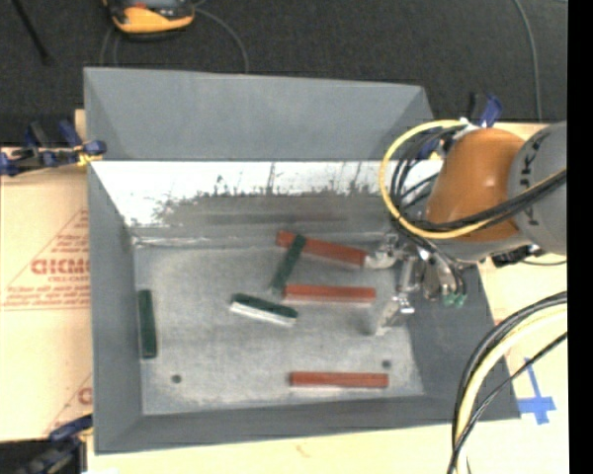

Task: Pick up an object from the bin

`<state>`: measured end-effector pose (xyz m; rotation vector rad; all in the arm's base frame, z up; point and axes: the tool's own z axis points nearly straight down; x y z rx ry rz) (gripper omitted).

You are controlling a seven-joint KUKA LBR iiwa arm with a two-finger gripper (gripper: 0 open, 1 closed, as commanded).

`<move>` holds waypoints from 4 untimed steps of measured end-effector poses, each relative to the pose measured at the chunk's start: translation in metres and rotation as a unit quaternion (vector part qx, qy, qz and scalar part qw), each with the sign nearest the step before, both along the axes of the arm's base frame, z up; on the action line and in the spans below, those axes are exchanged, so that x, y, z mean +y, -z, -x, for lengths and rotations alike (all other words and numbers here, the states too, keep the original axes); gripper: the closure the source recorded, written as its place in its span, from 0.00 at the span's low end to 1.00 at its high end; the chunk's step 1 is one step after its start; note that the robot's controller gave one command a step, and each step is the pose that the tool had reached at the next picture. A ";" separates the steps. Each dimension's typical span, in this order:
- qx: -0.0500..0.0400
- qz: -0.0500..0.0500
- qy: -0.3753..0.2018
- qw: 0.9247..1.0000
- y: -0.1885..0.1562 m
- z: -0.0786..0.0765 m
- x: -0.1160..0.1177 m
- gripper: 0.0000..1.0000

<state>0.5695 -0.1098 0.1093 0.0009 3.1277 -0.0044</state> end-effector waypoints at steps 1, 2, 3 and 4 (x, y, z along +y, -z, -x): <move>0.001 -0.001 -0.001 1.000 0.015 -0.010 0.005 0.00; 0.005 0.001 -0.130 0.991 0.018 0.007 0.023 1.00; 0.005 0.001 -0.131 0.991 0.018 0.007 0.023 1.00; 0.007 0.000 -0.146 0.989 -0.185 0.019 0.047 1.00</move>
Offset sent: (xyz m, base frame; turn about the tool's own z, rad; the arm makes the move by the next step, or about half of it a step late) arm -0.0084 0.0250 -0.0192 -0.2626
